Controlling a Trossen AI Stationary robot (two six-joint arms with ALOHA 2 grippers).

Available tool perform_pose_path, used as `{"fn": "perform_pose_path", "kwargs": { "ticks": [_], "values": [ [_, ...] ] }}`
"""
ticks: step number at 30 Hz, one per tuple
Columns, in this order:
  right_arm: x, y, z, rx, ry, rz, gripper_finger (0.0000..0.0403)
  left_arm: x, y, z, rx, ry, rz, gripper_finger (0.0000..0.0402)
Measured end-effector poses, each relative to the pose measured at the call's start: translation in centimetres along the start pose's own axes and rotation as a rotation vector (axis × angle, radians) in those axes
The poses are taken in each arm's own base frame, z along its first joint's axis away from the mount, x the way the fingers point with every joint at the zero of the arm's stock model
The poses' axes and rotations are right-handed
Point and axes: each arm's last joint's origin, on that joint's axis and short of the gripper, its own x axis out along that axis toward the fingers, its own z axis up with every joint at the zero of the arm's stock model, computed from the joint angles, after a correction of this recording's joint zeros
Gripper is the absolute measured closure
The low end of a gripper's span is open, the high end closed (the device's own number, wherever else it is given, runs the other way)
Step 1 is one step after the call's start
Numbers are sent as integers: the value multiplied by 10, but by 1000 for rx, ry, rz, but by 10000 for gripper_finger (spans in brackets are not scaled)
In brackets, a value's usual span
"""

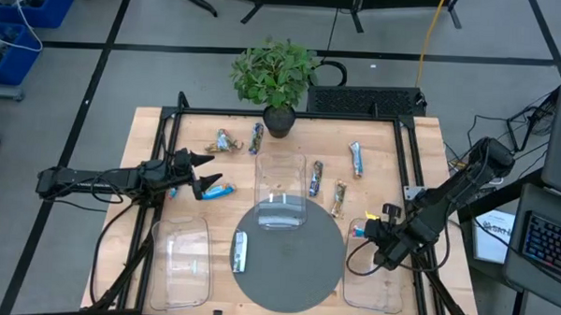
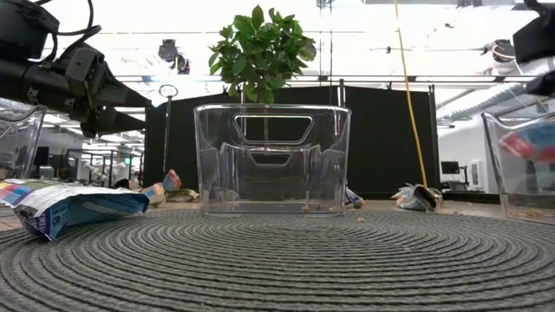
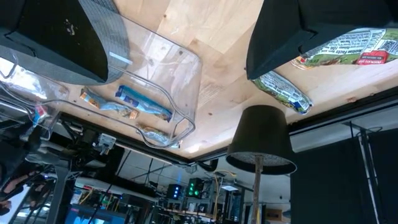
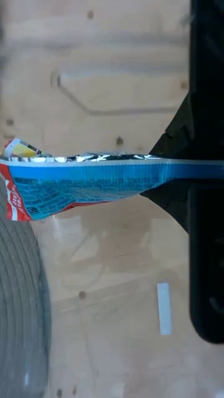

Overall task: Pick and place Granola Bars by type
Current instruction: Put the middle red granola bar into the right transparent bin

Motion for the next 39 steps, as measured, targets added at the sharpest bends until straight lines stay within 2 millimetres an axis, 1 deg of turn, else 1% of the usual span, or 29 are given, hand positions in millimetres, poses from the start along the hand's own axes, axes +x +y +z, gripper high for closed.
{"fn": "perform_pose_path", "kwargs": {
  "ticks": [11, 19, 26, 28, 35, 39],
  "values": [
    [27, -3, -2, -23, 36, -56, 398, 0, 0, 0, 0, 0, 0, 23],
    [39, 9, 2, -53, 21, -40, 398, 0, 0, 0, 0, 0, 0, 23],
    [44, 10, 1, -68, 47, -54, 396, 0, 0, 0, 0, 0, 0, 23],
    [44, 11, 1, -59, 70, -33, 381, 0, 0, 0, 0, 0, 0, 23],
    [44, 12, 0, -56, 101, -7, 302, 0, 0, 0, 0, 0, 0, 23],
    [43, 11, 0, -56, 103, -3, 274, 0, 0, 0, 0, 0, 0, 23]
  ]
}}
